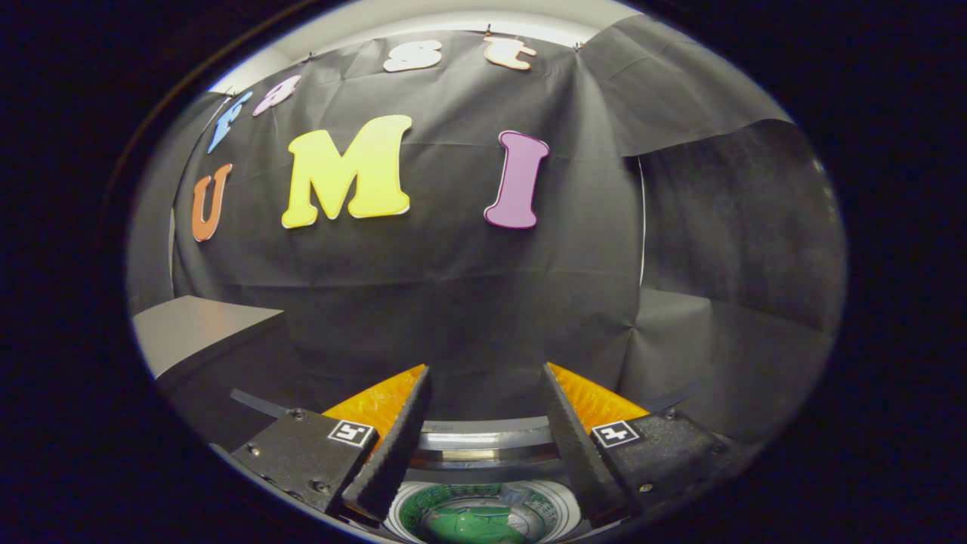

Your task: Put the clothes into the washing machine and then close the washing machine lid.

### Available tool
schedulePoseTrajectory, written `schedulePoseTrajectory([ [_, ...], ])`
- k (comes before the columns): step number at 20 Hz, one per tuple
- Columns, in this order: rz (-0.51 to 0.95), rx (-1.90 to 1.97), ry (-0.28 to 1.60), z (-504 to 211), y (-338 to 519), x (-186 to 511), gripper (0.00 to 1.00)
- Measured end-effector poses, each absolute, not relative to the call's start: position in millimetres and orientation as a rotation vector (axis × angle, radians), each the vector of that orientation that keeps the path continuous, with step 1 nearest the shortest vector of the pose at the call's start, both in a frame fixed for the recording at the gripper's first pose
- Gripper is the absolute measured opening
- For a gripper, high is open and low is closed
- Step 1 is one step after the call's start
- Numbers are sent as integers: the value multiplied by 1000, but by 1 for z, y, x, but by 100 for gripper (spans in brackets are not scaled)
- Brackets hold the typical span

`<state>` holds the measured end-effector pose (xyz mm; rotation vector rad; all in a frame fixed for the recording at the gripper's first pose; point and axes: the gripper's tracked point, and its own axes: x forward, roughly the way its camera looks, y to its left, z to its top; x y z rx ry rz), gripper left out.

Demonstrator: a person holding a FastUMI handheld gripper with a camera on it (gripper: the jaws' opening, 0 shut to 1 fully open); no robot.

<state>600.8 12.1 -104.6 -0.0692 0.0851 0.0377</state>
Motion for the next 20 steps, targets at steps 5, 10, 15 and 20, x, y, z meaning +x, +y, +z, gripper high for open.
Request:
schedulePoseTrajectory([
  [5, 42, -70, 102, -116, 10, 588, 91],
  [10, 55, -56, 157, -135, 8, 573, 92],
  [15, 43, -43, 207, -159, 0, 552, 95],
  [20, 39, -29, 251, -184, -6, 516, 95],
])
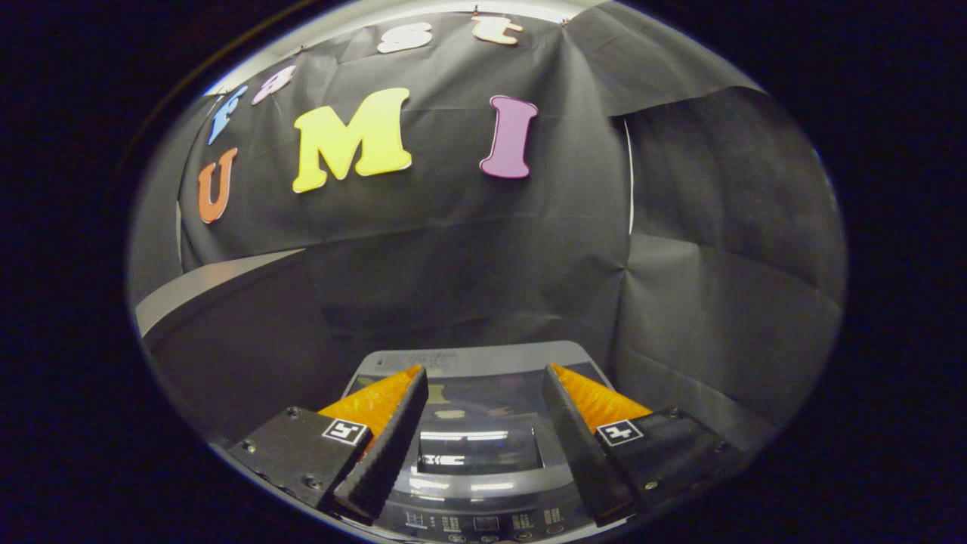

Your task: Put the clothes into the washing machine and then close the washing machine lid.

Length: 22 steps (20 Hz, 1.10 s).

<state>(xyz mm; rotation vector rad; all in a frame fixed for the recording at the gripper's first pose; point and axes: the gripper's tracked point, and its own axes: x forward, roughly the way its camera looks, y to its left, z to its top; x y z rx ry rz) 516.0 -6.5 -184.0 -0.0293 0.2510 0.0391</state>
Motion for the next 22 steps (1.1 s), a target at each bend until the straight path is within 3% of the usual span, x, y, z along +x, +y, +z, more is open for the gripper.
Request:
schedulePoseTrajectory([
  [5, 42, -15, 287, -215, -8, 428, 95],
  [11, 33, -17, 254, -233, -13, 263, 95],
  [18, 42, -84, 143, -198, -24, 89, 97],
  [22, 51, -86, 114, -171, -32, 29, 98],
])
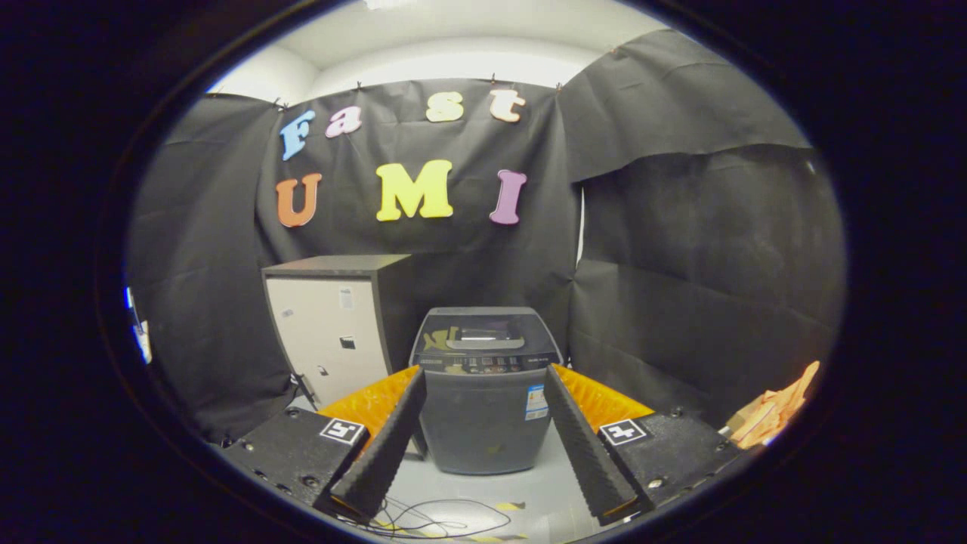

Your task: Put the clothes into the washing machine and then close the washing machine lid.

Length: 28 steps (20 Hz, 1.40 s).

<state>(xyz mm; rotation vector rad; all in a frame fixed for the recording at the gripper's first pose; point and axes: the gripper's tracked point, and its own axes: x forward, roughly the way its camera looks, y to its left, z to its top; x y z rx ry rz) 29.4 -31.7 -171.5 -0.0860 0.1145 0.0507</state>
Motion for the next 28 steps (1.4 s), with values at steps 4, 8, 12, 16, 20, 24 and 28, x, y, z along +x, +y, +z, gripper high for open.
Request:
schedulePoseTrajectory([
  [4, 46, -102, 108, -157, -40, -9, 98],
  [8, 45, -104, 72, -147, -44, -37, 98],
  [12, 31, -106, 48, -145, -41, -44, 98],
  [16, 37, -94, 50, -146, -36, -45, 98],
  [20, 37, -93, 52, -149, -30, -49, 98],
  [24, 27, -96, 39, -145, -28, -51, 98],
  [28, 26, -98, 36, -145, -23, -53, 98],
])
